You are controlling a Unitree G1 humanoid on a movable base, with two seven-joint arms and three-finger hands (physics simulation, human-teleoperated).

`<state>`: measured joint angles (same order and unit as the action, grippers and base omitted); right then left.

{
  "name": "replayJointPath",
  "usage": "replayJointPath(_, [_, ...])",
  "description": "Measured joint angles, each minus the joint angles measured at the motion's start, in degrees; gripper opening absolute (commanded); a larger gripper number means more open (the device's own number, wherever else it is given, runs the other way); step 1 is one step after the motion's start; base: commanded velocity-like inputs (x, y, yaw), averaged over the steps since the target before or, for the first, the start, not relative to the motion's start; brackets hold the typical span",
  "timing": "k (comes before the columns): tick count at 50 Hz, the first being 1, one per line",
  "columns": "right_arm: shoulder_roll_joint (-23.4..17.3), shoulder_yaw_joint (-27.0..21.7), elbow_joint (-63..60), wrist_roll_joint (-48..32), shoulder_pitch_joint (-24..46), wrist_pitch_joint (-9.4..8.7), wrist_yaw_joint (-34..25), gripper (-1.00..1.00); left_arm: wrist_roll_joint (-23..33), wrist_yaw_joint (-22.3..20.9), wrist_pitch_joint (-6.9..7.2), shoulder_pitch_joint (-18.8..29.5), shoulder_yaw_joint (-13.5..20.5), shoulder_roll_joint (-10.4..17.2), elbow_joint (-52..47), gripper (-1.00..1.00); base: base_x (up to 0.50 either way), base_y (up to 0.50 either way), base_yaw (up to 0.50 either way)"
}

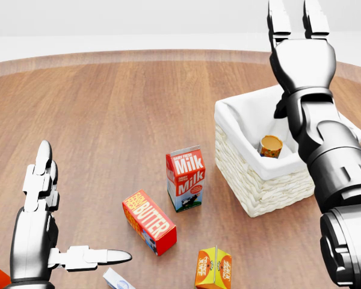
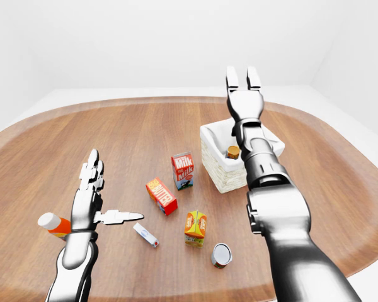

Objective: Pick up the alphabet soup and the tomato sauce, and put them in the basket.

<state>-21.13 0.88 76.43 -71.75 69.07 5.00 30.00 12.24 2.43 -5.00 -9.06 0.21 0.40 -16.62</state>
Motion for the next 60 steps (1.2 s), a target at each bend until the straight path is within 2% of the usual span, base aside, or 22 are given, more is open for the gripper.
replayJointPath(26, [0.3, -1.5, -6.6, 16.1, -3.6, 0.00, 0.0, 1.00, -0.2, -0.1, 0.00, 0.0, 0.0, 0.0, 0.3, 1.00, 0.00, 0.00, 0.00])
replayJointPath(42, [0.9, -2.8, -18.9, 21.8, -9.7, 0.00, -1.2, 1.00, -0.2, 0.0, 0.00, 0.1, 0.1, 0.0, 0.6, 1.00, 0.00, 0.00, 0.00])
replayJointPath(60, [2.2, -4.8, -36.0, 26.8, -19.8, 0.00, -6.6, 1.00, -0.2, -0.1, 0.00, 0.1, 0.1, 0.0, 0.2, 1.00, 0.00, 0.00, 0.00])
